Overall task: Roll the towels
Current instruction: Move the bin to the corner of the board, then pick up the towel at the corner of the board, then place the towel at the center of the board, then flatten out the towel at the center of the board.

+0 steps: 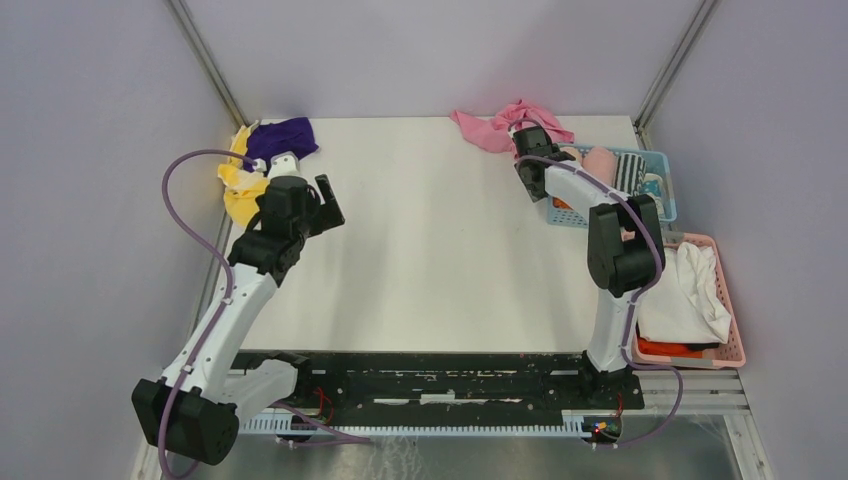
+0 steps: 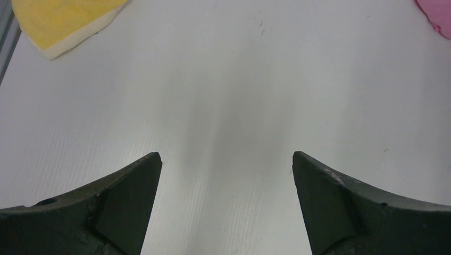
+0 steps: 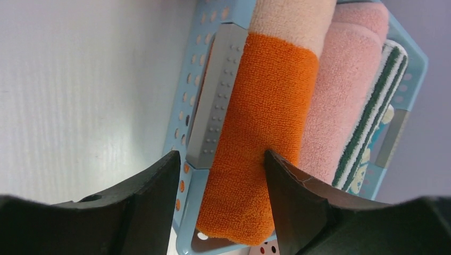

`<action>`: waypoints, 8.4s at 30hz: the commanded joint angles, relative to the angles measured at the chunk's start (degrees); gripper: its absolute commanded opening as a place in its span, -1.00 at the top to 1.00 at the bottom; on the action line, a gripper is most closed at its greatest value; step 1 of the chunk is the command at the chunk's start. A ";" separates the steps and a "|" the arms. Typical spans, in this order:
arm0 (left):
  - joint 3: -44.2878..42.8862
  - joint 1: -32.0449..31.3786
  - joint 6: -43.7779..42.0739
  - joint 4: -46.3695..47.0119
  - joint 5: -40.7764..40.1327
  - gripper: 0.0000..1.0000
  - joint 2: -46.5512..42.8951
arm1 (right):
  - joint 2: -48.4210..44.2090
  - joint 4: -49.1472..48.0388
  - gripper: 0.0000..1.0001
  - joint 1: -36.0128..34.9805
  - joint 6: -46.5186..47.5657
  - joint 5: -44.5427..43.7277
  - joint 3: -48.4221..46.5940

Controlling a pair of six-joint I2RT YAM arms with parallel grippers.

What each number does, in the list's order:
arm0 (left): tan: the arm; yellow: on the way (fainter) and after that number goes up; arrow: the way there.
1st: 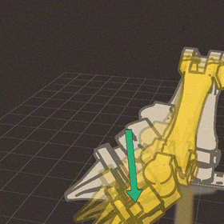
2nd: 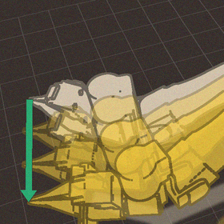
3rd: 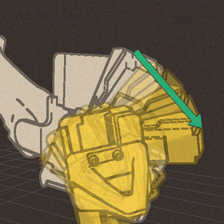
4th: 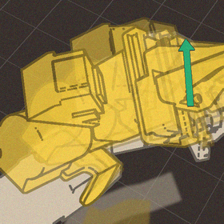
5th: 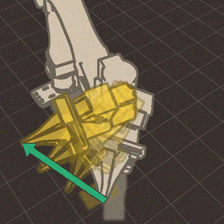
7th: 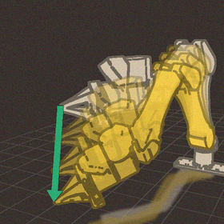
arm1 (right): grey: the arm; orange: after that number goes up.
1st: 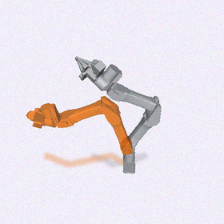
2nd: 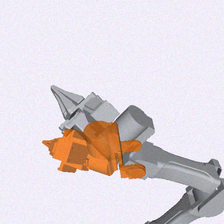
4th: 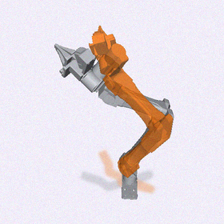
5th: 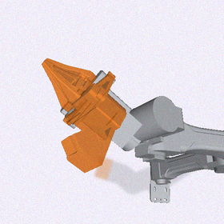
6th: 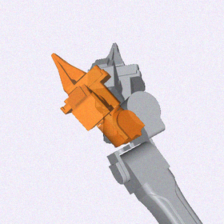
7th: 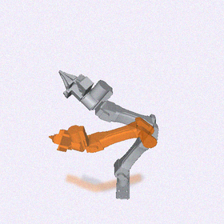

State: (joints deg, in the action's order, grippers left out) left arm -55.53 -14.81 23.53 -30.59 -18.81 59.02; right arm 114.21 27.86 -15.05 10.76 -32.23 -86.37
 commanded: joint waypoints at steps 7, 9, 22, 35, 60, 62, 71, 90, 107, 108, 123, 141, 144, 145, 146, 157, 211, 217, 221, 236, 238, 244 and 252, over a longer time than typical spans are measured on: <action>0.23 0.21 -2.16 3.57 2.54 -0.99 -2.07 | -3.58 -1.07 -0.36 5.57 0.70 -8.24 3.83; 0.33 0.24 -2.25 3.73 3.00 -0.99 -2.22 | -3.92 -1.01 -0.36 6.62 -0.05 -9.17 4.58; 1.69 0.24 -2.86 5.39 4.06 -0.99 -3.72 | -17.44 1.74 -0.46 7.19 -11.49 12.98 7.84; 4.67 0.24 -4.87 10.04 5.56 -0.98 -8.05 | -40.12 1.14 -0.70 9.47 -22.25 33.25 16.00; 3.62 9.52 -2.05 13.37 -2.07 -0.98 6.29 | -91.99 9.93 -1.00 2.76 -21.77 12.17 37.48; 1.10 12.16 -1.95 14.28 -1.87 -0.98 11.65 | -94.41 8.92 -1.00 1.92 -21.24 10.89 39.36; -20.72 23.20 -1.07 12.32 -1.78 -0.93 41.00 | -97.70 5.46 -1.00 0.62 -19.73 13.62 42.76; -40.76 35.34 3.94 5.58 16.57 0.34 68.22 | -94.64 5.08 -1.00 0.53 -18.41 16.69 43.30; -46.39 20.79 -4.82 13.46 -0.96 0.94 31.46 | -96.20 5.11 -1.00 0.52 -18.62 18.86 43.39; -47.22 19.27 -6.00 13.78 -1.00 0.94 30.53 | -96.33 5.06 -1.00 0.50 -18.59 18.93 43.39; -58.59 -0.66 9.35 12.34 35.97 0.94 31.57 | -97.43 4.49 -1.00 0.56 -19.03 23.97 43.10; -2.05 -2.81 5.57 -0.09 17.37 -0.02 -0.87 | -75.95 3.92 -0.93 0.50 -24.19 48.11 38.50; 2.74 -4.41 9.82 0.64 19.76 -0.16 -1.88 | -67.80 0.87 -0.88 0.19 -26.06 51.30 38.53; 4.29 -5.56 10.84 1.10 19.75 -0.18 -1.85 | -64.88 -0.46 -0.86 -0.07 -26.93 51.67 38.51; 5.71 -6.90 11.88 1.67 19.19 -0.18 -1.75 | -62.16 -2.17 -0.84 -0.56 -27.40 51.90 38.43; 8.09 -23.37 13.27 13.19 9.53 -0.13 15.75 | -24.88 -17.26 -0.64 -6.79 -30.61 44.67 23.07; 13.19 -17.46 14.74 10.01 14.32 -0.16 13.99 | -25.40 8.98 -0.05 3.45 -33.27 15.66 24.67; 17.63 -10.29 16.92 10.62 16.28 -0.24 12.65 | -22.08 5.22 -0.06 5.95 -33.40 18.40 27.42; 18.46 -8.58 17.46 10.49 14.41 -0.28 13.05 | -17.70 4.91 -0.06 7.09 -33.15 22.28 24.92; 19.14 -8.29 17.42 11.60 13.66 -0.29 15.50 | -17.33 1.67 0.03 9.60 -33.05 25.66 24.94; 18.98 -8.30 17.34 11.56 13.71 -0.29 15.80 | -16.80 1.20 0.07 9.93 -33.25 25.79 25.04; 18.68 -8.30 17.16 11.44 13.63 -0.28 16.75 | -12.91 1.86 0.14 10.17 -33.16 27.38 24.89; 18.03 -8.25 17.08 11.17 12.91 -0.23 18.58 | -12.25 1.96 0.62 10.13 -33.57 29.61 29.04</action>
State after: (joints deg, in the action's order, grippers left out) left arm -36.34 -23.31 39.09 -20.86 -4.45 76.51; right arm 100.47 29.91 -5.13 -22.37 -4.54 -60.31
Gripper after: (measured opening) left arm 0.625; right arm 0.256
